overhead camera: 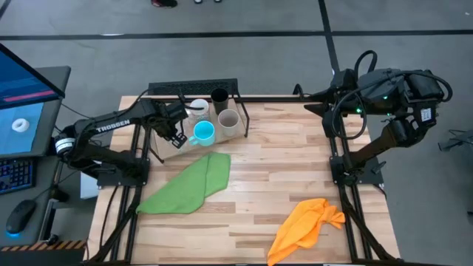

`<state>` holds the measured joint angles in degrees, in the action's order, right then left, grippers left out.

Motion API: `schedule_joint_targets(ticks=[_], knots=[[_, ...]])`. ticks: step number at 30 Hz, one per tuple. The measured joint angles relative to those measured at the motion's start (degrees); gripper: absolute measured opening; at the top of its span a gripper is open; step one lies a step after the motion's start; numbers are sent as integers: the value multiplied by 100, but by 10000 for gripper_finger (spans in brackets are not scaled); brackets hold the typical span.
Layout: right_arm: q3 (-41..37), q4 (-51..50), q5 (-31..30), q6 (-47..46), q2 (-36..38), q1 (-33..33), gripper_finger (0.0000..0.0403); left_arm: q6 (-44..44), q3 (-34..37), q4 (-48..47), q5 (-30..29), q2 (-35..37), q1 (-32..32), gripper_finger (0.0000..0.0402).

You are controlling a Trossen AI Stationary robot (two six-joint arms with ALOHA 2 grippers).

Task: Stack small to large cups/mugs on shelf
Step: Put the transparent mug on the shelf

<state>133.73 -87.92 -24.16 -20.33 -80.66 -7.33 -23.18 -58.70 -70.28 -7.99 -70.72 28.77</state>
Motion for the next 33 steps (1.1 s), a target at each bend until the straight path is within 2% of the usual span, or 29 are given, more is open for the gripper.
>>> schedule_joint_targets(ticks=[10, 19, 33], knots=[[0, 0, 2, 88, 0, 0, 175, 48, 0, 45, 17, -357, 23, 0], [0, 0, 2, 133, 0, -1, 175, 175, 0, 83, -24, -356, 266, 0], [0, -2, 3, 207, 0, -2, 175, 97, 0, 224, -24, -356, 289, 0]])
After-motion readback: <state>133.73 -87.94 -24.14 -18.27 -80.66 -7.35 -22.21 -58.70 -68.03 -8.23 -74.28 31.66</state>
